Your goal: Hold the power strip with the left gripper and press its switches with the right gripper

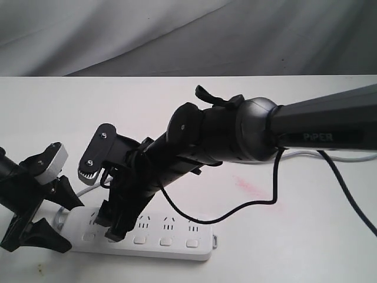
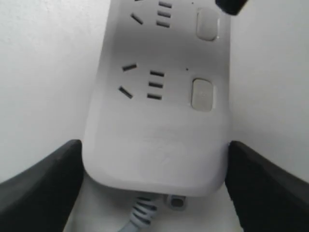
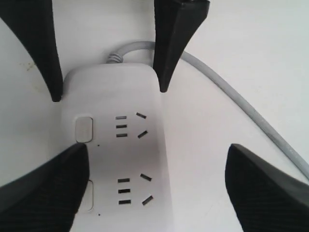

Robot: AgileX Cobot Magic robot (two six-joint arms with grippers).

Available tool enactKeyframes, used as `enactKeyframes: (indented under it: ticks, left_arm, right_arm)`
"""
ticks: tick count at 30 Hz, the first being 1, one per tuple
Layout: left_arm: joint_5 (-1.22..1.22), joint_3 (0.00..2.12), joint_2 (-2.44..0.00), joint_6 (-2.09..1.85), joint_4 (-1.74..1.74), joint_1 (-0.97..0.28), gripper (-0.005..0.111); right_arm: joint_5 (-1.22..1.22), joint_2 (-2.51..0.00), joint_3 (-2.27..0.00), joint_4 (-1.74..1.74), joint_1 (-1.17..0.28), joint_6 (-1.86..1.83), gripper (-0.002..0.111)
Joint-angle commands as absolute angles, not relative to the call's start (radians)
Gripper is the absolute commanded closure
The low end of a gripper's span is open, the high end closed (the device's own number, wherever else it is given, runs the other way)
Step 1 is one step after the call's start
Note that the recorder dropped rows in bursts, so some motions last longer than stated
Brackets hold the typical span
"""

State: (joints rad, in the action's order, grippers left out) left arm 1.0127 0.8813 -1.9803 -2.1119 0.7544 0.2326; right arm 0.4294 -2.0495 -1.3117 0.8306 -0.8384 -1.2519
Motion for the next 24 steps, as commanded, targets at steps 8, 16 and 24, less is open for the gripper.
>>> enactKeyframes:
  ticks: [8,16,24]
  left_arm:
    - [0.942,0.864,-1.995,-2.094,0.669,0.228,0.043]
    - [0.942,0.864,-1.995,-2.094,0.669,0.228,0.043]
    - [0.942,0.864,-1.995,-2.094,0.669,0.228,0.043]
  right_arm:
    - [0.477,-2.079,-1.309,0.805,-0.839,-1.247,0.037]
    - [0.448,-2.038,-1.316,0.803,-0.839,-1.247,0.037]
    - [0.464,-2.141,-1.31,0.809,-0.839,-1.239,0.037]
